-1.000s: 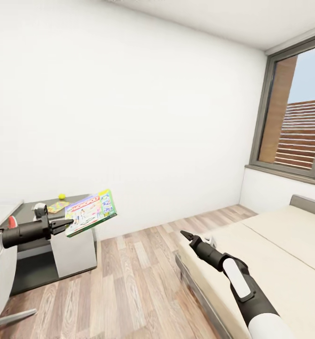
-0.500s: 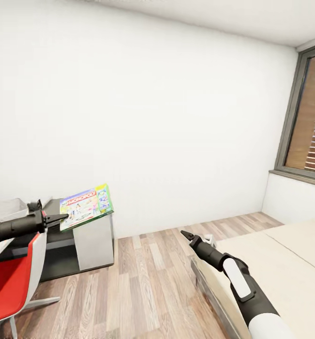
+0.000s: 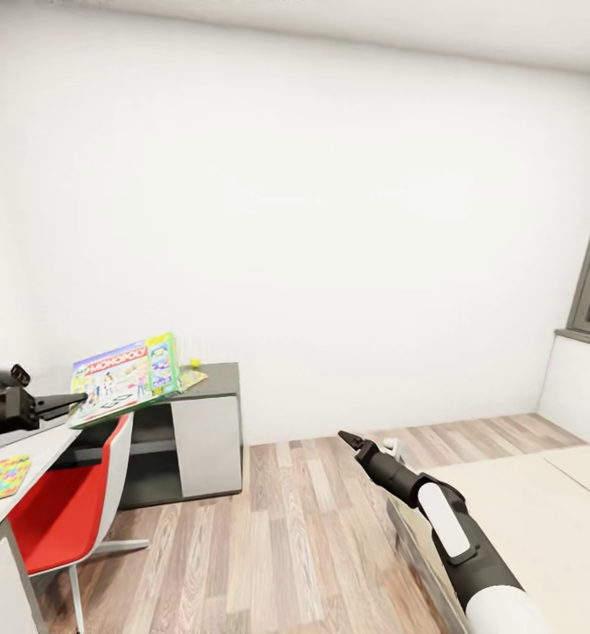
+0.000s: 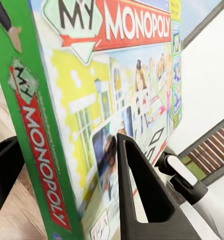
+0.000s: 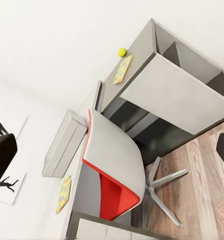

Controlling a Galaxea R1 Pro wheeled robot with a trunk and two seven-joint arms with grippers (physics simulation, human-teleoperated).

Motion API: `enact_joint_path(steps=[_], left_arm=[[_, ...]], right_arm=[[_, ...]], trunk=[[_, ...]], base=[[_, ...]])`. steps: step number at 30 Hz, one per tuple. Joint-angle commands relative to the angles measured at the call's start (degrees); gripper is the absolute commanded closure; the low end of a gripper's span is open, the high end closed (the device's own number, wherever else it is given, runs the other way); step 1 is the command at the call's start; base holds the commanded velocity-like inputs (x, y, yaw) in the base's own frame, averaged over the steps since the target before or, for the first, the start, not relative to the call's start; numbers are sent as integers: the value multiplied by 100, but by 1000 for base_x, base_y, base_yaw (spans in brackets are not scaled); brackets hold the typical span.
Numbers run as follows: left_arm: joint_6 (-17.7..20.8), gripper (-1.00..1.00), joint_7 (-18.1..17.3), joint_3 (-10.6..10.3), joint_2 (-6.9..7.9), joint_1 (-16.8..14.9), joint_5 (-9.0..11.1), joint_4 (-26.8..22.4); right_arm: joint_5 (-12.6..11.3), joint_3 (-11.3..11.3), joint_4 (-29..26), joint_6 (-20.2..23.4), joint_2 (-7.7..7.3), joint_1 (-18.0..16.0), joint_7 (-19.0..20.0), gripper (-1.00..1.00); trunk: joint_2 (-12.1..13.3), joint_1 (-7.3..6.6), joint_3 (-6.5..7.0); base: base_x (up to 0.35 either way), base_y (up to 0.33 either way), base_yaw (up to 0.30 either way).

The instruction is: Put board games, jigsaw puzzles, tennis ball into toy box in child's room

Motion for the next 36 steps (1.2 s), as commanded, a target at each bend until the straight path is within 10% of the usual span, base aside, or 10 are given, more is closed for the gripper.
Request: enact_joint_path(steps=[1,36], left_arm=[[59,100,-24,0,21,-1,8,2],[37,100,-24,17,28,36,4,270]], right_arm=[[-20,-24,-3,47,8,-4,8,-100],[-23,218,-107,-174,-80,-4,157,-100]], trunk=[[33,-20,11],[193,-108,124]], base=[[0,0,248],[63,-21,90]])
